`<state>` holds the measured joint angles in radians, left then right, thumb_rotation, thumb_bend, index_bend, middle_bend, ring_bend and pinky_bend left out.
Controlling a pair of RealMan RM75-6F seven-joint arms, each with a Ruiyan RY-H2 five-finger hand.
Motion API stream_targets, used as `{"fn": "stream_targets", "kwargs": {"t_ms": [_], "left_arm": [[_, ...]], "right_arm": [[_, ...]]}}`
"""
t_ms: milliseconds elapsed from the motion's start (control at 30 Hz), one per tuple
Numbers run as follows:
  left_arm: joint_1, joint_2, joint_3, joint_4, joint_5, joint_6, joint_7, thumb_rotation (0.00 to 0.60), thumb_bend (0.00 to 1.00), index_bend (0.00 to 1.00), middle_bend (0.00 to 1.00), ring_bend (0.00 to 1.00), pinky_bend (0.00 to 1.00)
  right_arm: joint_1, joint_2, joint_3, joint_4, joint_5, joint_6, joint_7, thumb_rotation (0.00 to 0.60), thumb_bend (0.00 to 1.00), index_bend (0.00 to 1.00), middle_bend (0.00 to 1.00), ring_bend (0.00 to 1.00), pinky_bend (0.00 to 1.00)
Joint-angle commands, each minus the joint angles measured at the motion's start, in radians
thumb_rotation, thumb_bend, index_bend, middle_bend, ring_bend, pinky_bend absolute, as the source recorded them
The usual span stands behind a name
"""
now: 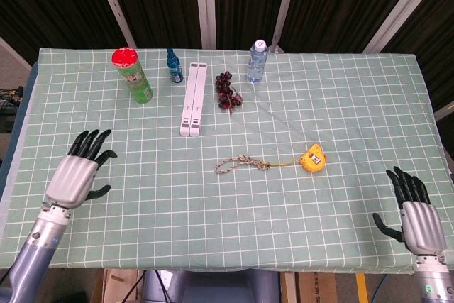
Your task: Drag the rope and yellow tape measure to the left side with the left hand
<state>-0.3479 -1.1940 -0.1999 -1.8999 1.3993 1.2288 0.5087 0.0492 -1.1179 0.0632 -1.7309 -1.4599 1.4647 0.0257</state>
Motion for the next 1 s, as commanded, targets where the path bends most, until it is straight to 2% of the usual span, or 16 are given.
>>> {"fn": "stream_targets", "kwargs": {"t_ms": [33, 333, 667, 1000], "left_arm": [[-0.121, -0.114, -0.080, 0.026, -0.145, -0.086, 0.142, 0.600, 0.20, 0.42, 0.04, 0.00, 0.00], [-0.322, -0.326, -0.139, 0.162, -0.376, -0.160, 0.353, 0.600, 0.23, 0.49, 0.06, 0.00, 0.00], [-0.492, -0.535, -0.135, 0.342, -0.501, -0.197, 0.469, 0.600, 0.26, 0.55, 0.08, 0.00, 0.00], [-0.589, -0.665, -0.118, 0.478, -0.562, -0.212, 0.501, 0.600, 0.30, 0.56, 0.08, 0.00, 0.00]], "right_arm": [[0.003, 0.004, 0.004, -0.004, 0.015, -0.013, 0.015, 0.600, 0.32, 0.00, 0.00, 0.00, 0.00], [0.007, 0.014, 0.009, -0.015, 0.042, -0.036, 0.047, 0.600, 0.32, 0.00, 0.00, 0.00, 0.00], [0.013, 0.025, 0.013, -0.031, 0.074, -0.068, 0.075, 0.600, 0.32, 0.00, 0.00, 0.00, 0.00], [0.016, 0.036, 0.021, -0.040, 0.103, -0.087, 0.096, 0.600, 0.32, 0.00, 0.00, 0.00, 0.00]]}}
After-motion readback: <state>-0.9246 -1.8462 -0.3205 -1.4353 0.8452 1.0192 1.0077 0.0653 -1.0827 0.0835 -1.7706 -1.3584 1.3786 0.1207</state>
